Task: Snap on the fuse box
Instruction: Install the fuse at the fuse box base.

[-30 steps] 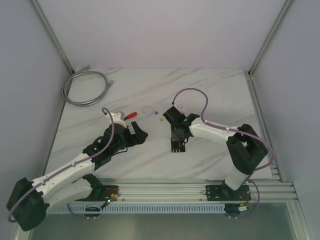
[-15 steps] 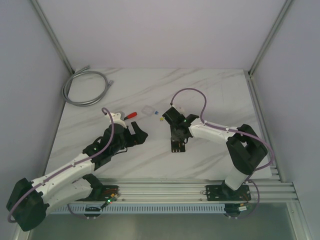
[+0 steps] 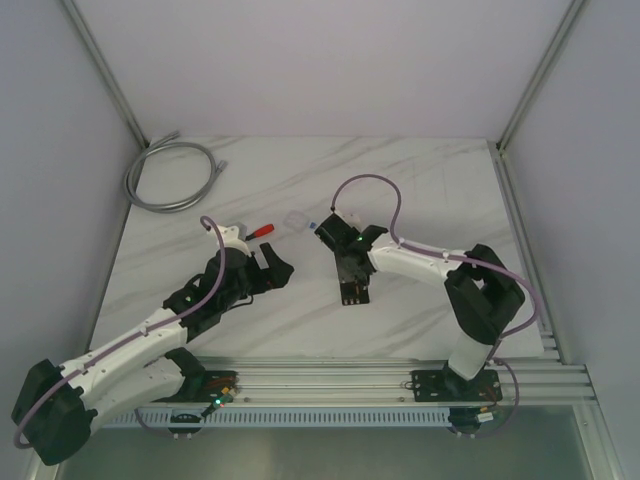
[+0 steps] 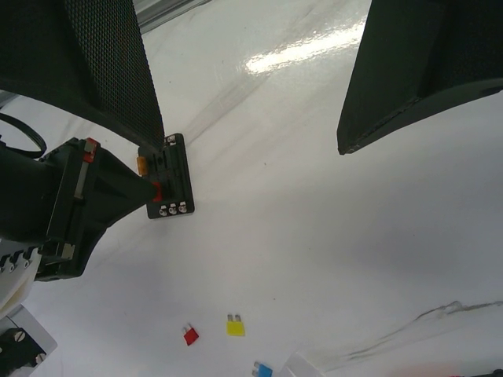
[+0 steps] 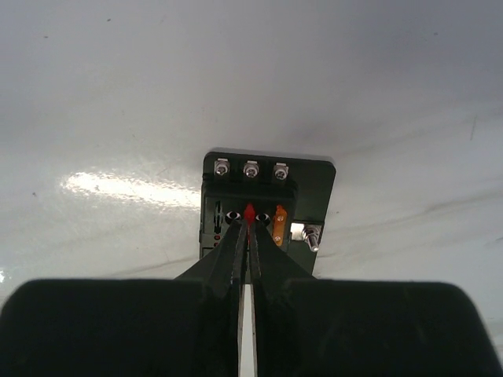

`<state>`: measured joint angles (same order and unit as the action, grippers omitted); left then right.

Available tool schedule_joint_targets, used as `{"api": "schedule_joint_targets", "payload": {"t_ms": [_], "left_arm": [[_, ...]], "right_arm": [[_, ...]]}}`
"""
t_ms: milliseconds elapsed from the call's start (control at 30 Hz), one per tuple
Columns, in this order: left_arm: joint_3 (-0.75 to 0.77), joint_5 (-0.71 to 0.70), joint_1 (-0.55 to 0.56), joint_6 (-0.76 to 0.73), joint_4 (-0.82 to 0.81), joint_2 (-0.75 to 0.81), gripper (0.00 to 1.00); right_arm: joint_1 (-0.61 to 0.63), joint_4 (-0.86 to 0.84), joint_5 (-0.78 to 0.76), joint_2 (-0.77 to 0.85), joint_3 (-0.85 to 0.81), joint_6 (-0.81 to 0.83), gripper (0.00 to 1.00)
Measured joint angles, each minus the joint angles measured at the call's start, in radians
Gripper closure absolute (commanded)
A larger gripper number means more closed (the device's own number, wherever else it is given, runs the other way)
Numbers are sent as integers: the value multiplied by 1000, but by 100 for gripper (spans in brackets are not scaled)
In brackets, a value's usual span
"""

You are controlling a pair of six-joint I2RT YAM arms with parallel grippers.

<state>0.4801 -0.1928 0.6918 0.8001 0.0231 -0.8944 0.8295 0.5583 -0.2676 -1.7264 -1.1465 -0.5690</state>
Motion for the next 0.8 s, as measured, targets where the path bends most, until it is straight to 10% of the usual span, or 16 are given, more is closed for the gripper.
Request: {"api": "schedule_joint_targets", "payload": {"t_ms": [267, 800], "left_arm": [[0, -8, -5, 0, 0, -2, 0], [0, -6, -12, 0, 0, -38, 0]], "right_arm": [[14, 34, 8, -4, -82, 10, 66], [-175, -146, 33, -127, -183, 376, 52]]}}
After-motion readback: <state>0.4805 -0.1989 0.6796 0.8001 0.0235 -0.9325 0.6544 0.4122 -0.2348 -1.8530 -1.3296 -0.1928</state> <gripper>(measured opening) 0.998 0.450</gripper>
